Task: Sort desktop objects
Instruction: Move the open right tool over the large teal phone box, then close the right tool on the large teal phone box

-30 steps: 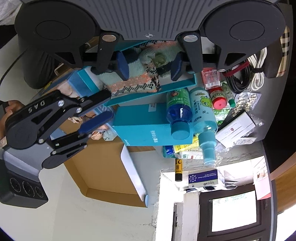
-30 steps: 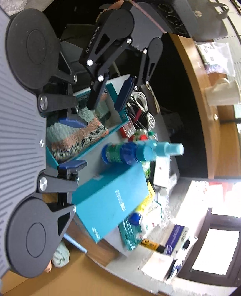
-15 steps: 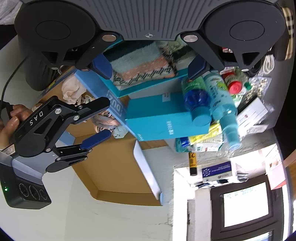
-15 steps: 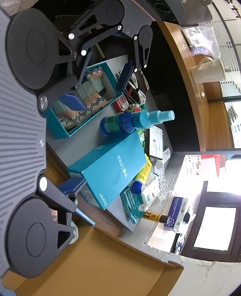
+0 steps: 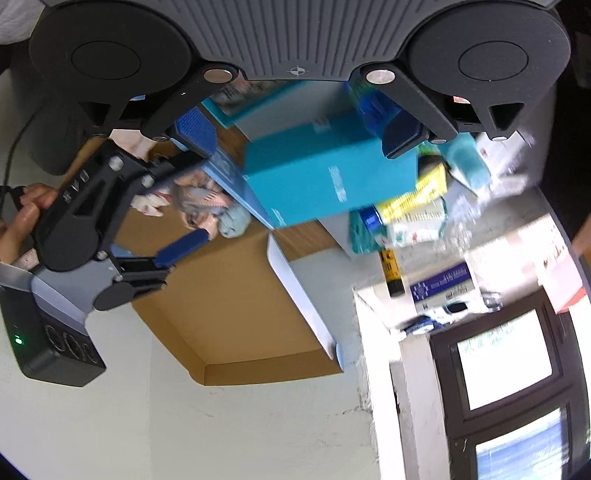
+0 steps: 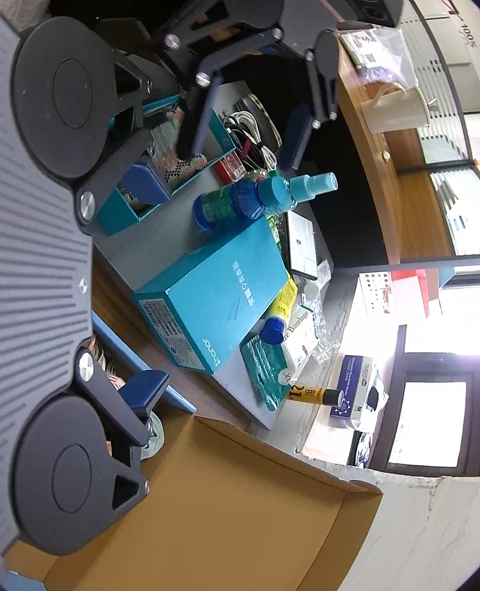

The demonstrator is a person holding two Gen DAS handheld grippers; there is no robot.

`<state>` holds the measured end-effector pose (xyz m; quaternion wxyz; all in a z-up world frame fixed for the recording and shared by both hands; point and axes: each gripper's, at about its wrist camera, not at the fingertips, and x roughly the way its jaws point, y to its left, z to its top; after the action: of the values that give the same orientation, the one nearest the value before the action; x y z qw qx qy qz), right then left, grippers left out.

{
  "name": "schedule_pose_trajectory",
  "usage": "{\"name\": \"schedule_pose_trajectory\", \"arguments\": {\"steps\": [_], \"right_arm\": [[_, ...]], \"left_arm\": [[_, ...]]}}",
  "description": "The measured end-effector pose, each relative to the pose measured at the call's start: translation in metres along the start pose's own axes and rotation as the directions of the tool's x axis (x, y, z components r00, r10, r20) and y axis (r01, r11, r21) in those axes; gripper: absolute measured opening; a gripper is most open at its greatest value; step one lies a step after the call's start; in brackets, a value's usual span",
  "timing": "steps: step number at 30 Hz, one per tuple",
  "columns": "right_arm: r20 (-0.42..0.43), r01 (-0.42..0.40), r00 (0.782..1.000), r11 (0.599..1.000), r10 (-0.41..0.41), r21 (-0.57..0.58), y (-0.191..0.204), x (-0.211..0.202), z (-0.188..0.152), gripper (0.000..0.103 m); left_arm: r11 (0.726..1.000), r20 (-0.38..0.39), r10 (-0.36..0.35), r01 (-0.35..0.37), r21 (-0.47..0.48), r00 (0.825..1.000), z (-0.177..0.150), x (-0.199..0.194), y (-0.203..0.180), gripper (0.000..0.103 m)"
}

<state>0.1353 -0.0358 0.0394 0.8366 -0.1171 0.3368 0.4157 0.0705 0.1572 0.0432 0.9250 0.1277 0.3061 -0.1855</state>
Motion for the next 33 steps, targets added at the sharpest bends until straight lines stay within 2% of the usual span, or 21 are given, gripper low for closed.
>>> {"name": "schedule_pose_trajectory", "arguments": {"steps": [5,11,20,26,33], "right_arm": [[0.014,-0.006,1.000,1.000,0.005,0.006,-0.004,0.005,0.000,0.100],[0.016,-0.019,1.000,1.000,0.019,-0.015,-0.009,0.019,0.005,0.101],[-0.029,-0.058,0.998,0.994,0.055,-0.096,-0.021,0.044,0.017,0.103],[-0.064,-0.092,0.995,0.981,0.082,-0.173,-0.029,0.064,0.026,0.103],[-0.110,-0.143,0.987,0.957,0.118,-0.254,-0.032,0.083,0.035,0.103]], "left_arm": [[0.997,-0.039,0.024,-0.022,0.069,0.999,0.021,0.018,0.008,0.103],[0.989,-0.110,0.064,-0.047,0.142,0.992,0.036,0.043,0.015,0.103],[0.987,-0.113,0.021,-0.003,0.164,0.993,0.026,0.046,0.008,0.103],[0.990,-0.107,0.014,0.001,0.140,0.994,0.018,0.046,0.006,0.103],[0.999,-0.074,0.023,-0.019,0.042,0.997,0.011,0.034,0.011,0.103]]}}
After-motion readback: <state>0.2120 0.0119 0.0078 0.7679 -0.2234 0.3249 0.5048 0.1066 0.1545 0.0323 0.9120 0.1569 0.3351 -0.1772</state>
